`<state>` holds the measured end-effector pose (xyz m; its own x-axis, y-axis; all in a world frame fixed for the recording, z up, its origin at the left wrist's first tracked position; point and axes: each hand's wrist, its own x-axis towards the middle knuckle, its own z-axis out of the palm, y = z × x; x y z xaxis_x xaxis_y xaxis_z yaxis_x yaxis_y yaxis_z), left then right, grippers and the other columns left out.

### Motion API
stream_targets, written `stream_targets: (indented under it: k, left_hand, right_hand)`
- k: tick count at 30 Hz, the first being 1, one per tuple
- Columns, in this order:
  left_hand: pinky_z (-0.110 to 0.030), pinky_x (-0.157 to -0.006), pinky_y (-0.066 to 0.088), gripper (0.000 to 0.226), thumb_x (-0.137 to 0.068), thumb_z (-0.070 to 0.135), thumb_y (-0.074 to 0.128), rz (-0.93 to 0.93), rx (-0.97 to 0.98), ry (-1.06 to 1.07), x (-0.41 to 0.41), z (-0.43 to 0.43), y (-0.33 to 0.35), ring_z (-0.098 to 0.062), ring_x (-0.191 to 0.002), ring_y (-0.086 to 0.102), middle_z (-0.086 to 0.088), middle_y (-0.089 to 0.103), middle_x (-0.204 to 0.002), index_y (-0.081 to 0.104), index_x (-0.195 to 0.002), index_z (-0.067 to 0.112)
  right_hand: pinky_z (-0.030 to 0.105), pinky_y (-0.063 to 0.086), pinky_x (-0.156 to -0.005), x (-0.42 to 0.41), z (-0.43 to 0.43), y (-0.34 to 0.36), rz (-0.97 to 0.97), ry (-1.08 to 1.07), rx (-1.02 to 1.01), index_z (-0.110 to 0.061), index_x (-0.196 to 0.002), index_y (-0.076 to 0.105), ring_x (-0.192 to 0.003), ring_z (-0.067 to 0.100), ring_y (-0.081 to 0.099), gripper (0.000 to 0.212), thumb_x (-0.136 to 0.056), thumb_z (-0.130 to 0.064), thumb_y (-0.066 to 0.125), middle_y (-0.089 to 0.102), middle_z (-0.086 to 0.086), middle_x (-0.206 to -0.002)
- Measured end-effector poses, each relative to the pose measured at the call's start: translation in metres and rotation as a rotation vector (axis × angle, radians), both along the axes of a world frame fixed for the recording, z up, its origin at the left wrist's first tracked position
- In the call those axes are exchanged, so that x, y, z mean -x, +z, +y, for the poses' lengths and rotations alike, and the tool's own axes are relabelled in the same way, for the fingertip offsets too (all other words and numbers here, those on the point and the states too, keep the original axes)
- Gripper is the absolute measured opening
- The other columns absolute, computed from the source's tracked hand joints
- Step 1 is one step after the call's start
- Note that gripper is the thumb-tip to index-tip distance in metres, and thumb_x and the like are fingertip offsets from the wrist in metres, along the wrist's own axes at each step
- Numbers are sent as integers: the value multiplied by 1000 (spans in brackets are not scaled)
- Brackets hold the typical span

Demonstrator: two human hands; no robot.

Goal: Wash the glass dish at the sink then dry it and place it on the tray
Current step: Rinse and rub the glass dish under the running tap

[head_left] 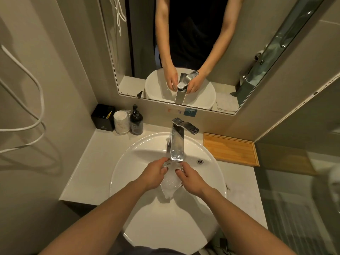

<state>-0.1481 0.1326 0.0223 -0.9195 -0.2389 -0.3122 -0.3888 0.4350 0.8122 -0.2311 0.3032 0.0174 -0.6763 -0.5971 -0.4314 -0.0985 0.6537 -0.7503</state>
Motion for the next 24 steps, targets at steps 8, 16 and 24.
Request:
stream_targets:
  k: [8, 16, 24]
  left_hand:
    - [-51, -80, 64, 27, -101, 23, 55, -55, -299, 157, -24, 6, -8, -34, -98, 71, -18, 66, -108, 53, -128, 21]
    - [-50, -82, 61, 30, -101, 19, 52, -69, -85, 91, -16, -1, -9, -33, -90, 71, -16, 70, -104, 56, -131, 20]
    - [-47, -88, 59, 35, -100, 24, 53, -105, -137, 90, -17, 2, -9, -33, -96, 69, -17, 68, -113, 50, -135, 21]
  right_hand:
    - [38, 62, -76, -10, 2, -12, -138, -92, 119, -18, -131, 52, -91, 19, 69, 29, -107, -32, 51, 68, 9, -110]
    - [26, 54, -71, -7, -4, -9, -106, -93, 59, -16, -133, 54, -84, 12, 65, 33, -105, -34, 54, 67, -3, -99]
    - [28, 58, -61, -10, -2, -11, -178, -110, 70, -10, -127, 52, -70, 17, 67, 27, -107, -28, 51, 65, 8, -99]
